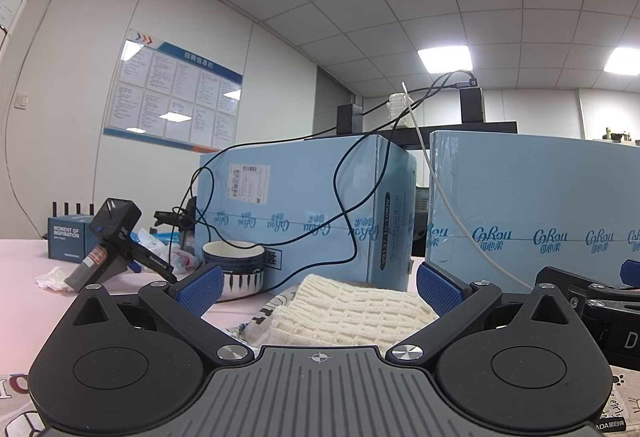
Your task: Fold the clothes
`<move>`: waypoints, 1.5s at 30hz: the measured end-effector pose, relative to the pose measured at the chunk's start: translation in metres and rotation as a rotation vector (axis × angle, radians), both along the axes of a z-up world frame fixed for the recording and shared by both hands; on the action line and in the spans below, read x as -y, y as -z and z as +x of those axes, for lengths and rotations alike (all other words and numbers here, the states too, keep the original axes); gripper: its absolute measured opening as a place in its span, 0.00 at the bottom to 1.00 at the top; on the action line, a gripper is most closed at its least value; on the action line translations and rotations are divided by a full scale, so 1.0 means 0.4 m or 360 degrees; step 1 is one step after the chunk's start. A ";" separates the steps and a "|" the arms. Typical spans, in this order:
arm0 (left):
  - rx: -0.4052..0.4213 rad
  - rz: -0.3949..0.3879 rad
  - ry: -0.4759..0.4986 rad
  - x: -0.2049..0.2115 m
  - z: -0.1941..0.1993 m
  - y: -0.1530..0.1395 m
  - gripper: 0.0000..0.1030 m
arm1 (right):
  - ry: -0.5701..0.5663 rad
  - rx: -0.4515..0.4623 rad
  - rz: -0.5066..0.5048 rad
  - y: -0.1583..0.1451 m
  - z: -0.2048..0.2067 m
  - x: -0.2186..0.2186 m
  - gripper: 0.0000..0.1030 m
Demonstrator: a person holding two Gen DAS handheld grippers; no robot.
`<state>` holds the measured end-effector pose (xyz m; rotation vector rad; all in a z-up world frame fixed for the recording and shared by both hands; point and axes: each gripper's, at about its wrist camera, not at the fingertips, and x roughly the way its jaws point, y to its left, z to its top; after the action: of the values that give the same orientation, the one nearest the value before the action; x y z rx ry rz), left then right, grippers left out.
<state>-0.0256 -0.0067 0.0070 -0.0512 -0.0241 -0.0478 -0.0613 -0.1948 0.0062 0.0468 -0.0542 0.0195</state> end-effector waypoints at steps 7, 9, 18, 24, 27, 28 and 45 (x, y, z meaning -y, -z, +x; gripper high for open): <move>0.0002 -0.0001 0.0001 -0.001 -0.001 0.000 1.00 | 0.0001 0.0000 -0.0001 0.000 0.001 -0.001 1.00; 0.0003 -0.0001 0.0001 -0.001 -0.001 0.001 1.00 | 0.0001 0.0001 -0.0001 0.000 0.000 -0.001 1.00; 0.0002 -0.0004 0.0003 -0.002 -0.002 0.001 1.00 | 0.0011 0.0049 0.0001 -0.002 -0.011 -0.001 1.00; 0.0021 -0.0031 0.0045 -0.012 -0.010 -0.002 1.00 | 0.0049 0.0120 -0.0021 -0.020 -0.036 -0.008 1.00; 0.0032 -0.0083 0.0107 -0.023 -0.015 -0.006 1.00 | 0.0059 0.0103 -0.0022 -0.038 -0.047 -0.011 1.00; 0.0033 -0.0106 0.0139 -0.027 -0.017 -0.007 1.00 | 0.0068 0.0092 -0.0023 -0.044 -0.054 -0.011 1.00; 0.0091 -0.0045 0.0564 0.026 -0.097 -0.038 1.00 | 0.0422 -0.0056 0.0068 -0.090 -0.304 0.095 1.00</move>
<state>-0.0644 -0.0173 0.0223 -0.0819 -0.0729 -0.4032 -0.1829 -0.2329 0.0424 0.0821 -0.0255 -0.2475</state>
